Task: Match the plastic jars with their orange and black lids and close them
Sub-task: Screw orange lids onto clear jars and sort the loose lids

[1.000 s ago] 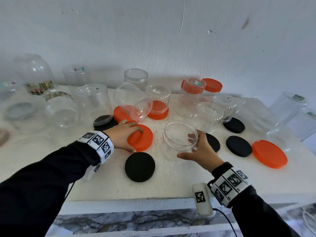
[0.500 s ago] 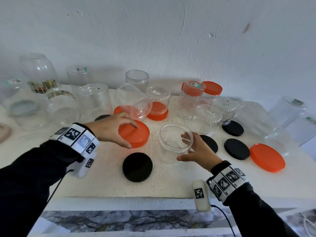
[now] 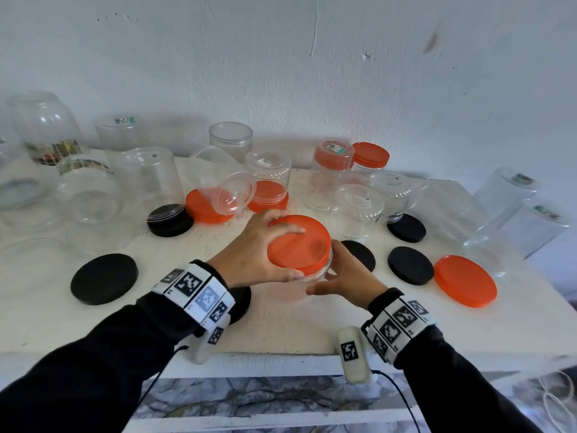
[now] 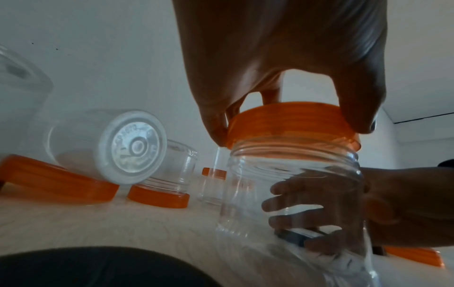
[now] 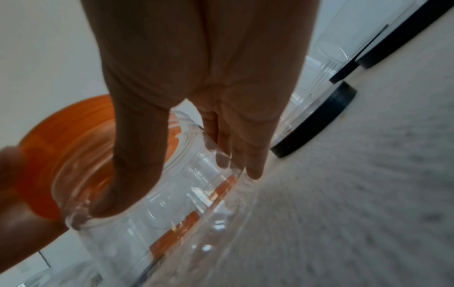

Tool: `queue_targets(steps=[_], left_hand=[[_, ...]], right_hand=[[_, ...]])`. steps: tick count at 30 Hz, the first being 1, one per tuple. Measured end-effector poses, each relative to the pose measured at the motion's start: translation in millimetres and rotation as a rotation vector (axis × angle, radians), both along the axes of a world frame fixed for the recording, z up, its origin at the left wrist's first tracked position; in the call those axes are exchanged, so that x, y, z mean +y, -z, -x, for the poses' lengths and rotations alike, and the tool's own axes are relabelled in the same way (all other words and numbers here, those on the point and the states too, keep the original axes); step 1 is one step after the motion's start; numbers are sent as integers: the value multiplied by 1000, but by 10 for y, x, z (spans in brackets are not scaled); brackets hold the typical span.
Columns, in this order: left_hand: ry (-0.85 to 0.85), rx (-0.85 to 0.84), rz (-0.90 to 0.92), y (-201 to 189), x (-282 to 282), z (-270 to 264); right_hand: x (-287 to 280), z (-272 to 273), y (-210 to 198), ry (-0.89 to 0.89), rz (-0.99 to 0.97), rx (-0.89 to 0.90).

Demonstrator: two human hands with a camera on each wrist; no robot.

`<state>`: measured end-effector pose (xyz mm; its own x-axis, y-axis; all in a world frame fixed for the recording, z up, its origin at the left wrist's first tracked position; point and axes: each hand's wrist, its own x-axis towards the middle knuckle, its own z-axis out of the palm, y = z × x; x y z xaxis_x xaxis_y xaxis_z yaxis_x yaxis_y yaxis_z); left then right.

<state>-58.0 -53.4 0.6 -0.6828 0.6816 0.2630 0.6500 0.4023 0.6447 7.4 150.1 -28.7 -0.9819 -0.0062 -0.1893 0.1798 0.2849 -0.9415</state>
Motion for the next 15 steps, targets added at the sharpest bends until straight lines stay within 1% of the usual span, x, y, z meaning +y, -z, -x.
queue_targets(steps=[9, 15], left_hand=[[22, -6, 52, 13, 293, -121], [42, -38, 125, -12, 470, -157]], right_hand=[[220, -134, 25, -18, -31, 13], [359, -199, 13, -11, -58, 33]])
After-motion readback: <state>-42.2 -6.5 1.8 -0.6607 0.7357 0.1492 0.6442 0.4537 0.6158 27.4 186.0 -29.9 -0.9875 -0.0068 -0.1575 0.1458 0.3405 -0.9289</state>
